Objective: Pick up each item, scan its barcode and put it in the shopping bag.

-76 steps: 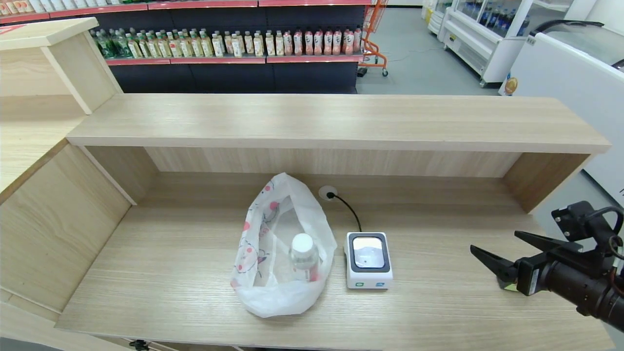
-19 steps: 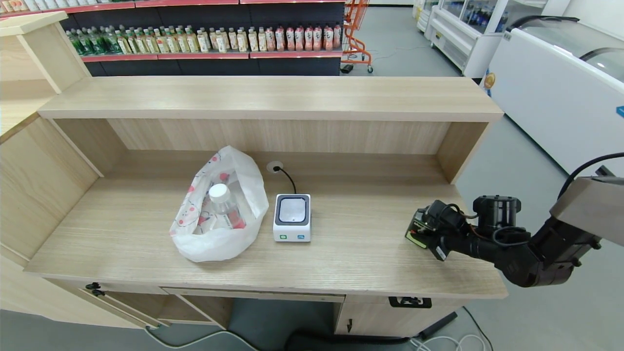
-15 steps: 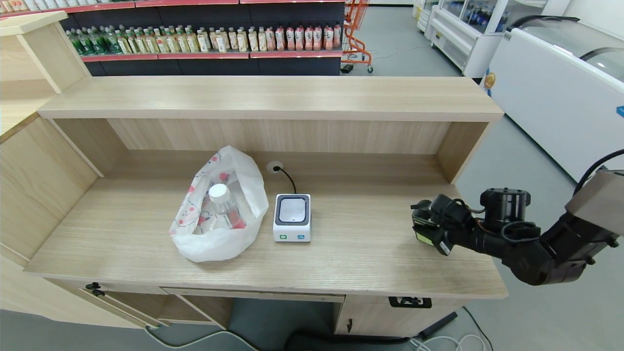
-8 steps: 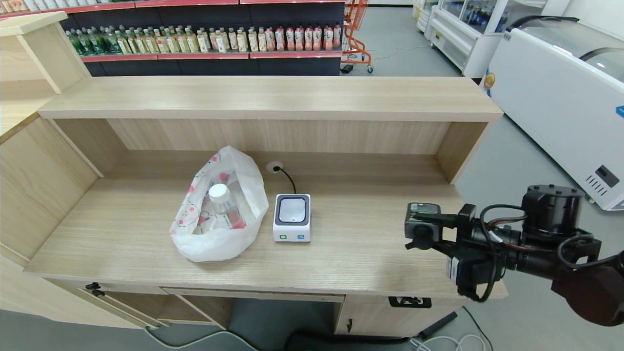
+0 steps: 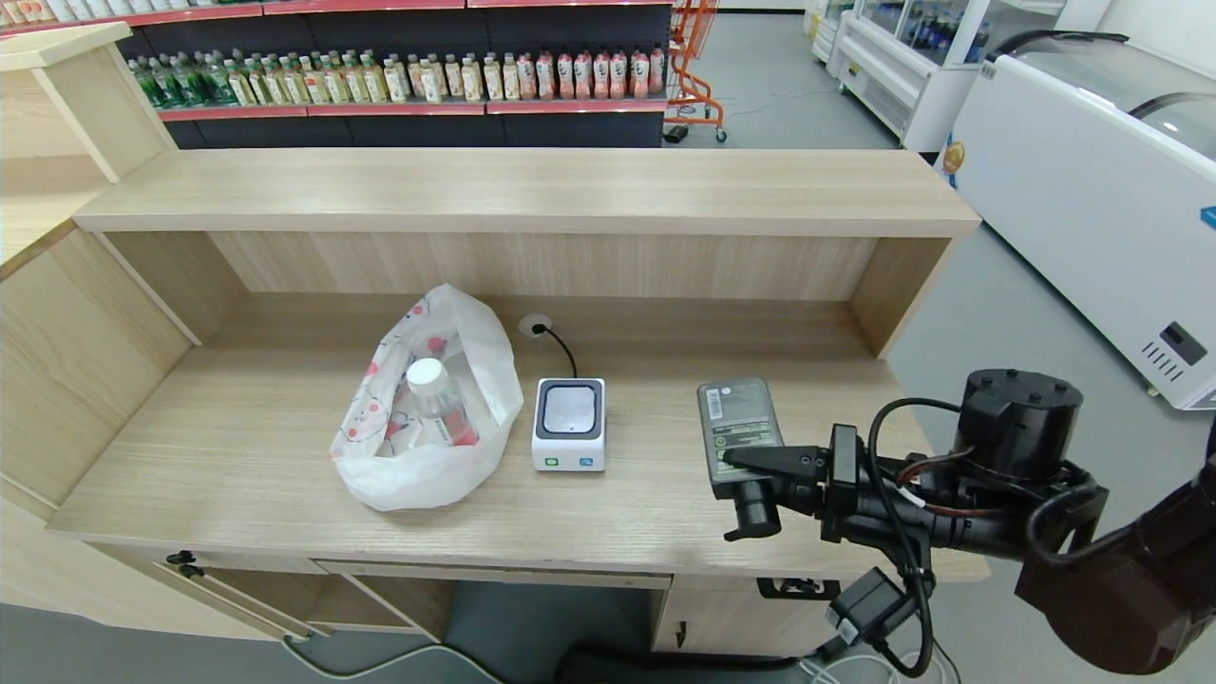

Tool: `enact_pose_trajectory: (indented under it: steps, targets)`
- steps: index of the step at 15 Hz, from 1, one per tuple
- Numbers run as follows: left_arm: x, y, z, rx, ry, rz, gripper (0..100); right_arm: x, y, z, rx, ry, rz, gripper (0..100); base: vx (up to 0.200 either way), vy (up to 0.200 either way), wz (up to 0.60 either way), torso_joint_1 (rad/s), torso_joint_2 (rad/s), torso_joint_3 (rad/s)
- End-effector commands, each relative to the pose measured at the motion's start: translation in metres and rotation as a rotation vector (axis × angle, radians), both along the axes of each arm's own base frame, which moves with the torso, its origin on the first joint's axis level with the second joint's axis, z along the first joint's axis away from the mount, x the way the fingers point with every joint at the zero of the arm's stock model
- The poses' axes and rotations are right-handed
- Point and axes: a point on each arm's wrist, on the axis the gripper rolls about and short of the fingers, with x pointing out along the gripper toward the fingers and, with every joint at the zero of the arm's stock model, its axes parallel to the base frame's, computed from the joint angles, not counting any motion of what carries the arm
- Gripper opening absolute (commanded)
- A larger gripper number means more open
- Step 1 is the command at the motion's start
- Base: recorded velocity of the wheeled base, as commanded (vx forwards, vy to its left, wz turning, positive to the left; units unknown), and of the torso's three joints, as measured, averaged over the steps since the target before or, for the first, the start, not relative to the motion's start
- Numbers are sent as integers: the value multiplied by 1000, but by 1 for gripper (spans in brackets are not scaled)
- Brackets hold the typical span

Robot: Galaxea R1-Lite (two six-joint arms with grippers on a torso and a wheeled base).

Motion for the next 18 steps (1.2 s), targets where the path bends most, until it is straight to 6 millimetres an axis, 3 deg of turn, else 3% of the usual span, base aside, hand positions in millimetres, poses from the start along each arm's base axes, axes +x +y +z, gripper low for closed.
enact_pose_trajectory:
  steps: [1, 4, 7, 13, 18]
  targets:
    - [0, 0, 0, -1, 0, 0, 100, 0, 16, -11, 3, -11, 78, 0, 0, 0, 0, 0, 0, 0]
    - [0, 0, 0, -1, 0, 1, 100, -14, 49, -14, 42, -76, 251, 0, 0, 0, 0, 0, 0, 0]
    - [0, 0, 0, -1, 0, 0, 100, -20, 69, -21, 43, -91, 328, 0, 0, 0, 0, 0, 0, 0]
    - [0, 0, 0, -1, 0, 0, 100, -21, 78, -20, 46, -122, 361, 0, 0, 0, 0, 0, 0, 0]
    - [0, 0, 0, -1, 0, 0, 100, -28, 88, -37, 29, -55, 476, 0, 0, 0, 0, 0, 0, 0]
